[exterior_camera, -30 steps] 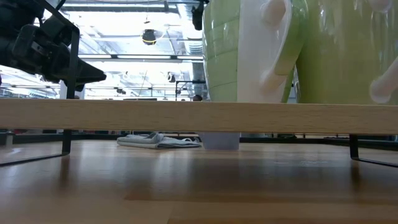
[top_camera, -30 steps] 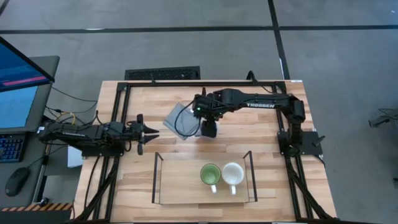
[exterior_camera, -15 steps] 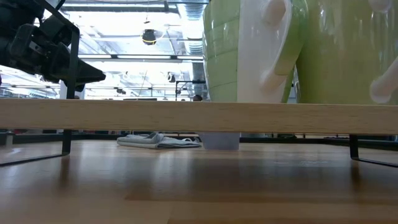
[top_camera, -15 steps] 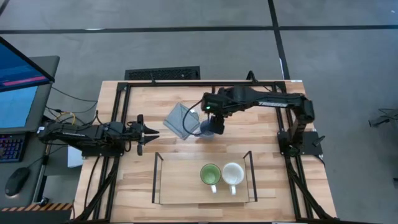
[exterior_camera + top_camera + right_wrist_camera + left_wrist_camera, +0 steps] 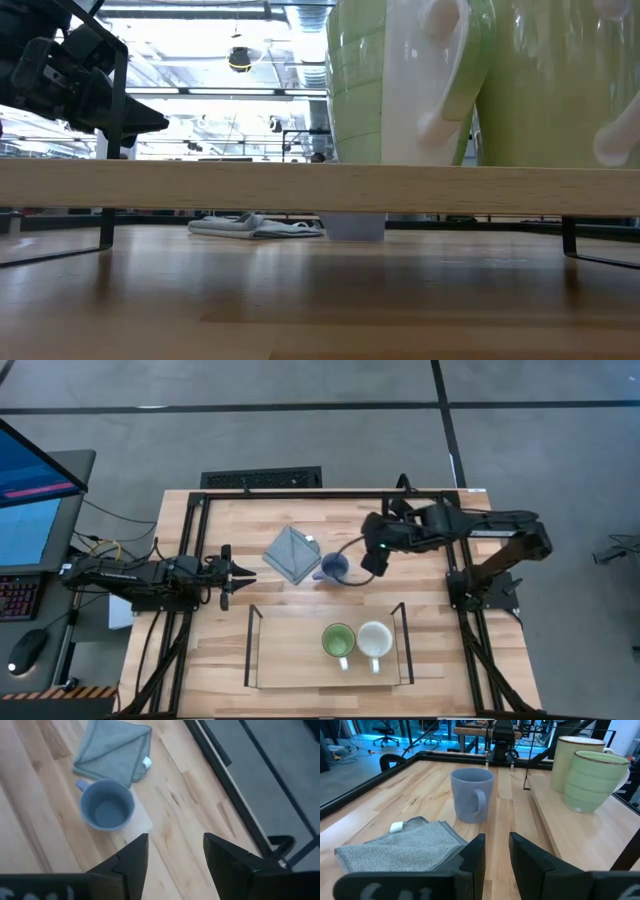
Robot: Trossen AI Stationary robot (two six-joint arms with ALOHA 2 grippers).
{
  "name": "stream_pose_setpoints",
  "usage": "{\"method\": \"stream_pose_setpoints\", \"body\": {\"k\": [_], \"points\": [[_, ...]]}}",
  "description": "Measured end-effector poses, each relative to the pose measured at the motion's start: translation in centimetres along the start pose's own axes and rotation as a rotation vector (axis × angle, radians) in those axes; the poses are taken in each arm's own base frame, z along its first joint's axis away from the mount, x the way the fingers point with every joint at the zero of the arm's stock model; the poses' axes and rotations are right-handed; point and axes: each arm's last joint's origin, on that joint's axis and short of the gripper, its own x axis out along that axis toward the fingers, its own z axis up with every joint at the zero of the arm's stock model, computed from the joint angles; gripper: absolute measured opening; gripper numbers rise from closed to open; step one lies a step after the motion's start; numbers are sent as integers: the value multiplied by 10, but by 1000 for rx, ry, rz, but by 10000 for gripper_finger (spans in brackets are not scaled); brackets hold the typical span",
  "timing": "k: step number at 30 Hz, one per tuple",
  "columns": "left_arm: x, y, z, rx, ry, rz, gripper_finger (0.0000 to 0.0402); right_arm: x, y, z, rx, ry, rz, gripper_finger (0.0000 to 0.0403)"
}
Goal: Stack small to large cups/mugs on shelf
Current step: Put the blue mug on the shelf
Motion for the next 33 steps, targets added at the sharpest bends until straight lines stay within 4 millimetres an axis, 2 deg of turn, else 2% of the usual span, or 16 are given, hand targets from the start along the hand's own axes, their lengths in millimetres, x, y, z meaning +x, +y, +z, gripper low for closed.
{"method": "stream_pose_setpoints", "body": {"k": [5, 15, 20, 22, 24, 33], "points": [[0, 0, 0, 0, 0, 0, 76, 13, 2, -19, 27, -45, 20, 212], [0, 0, 0, 0, 0, 0, 76, 74, 1, -44, 49, 61, 45, 212], [0, 0, 0, 0, 0, 1, 76, 93, 2, -49, 70, 87, 104, 212], [0, 0, 0, 0, 0, 0, 76, 101, 5, -45, 86, 74, 138, 212], [0, 0, 0, 0, 0, 1, 76, 108, 5, -48, 77, 123, 148, 212], [0, 0, 0, 3, 0, 1, 76, 143, 23, -47, 23, 212, 284, 212]]}}
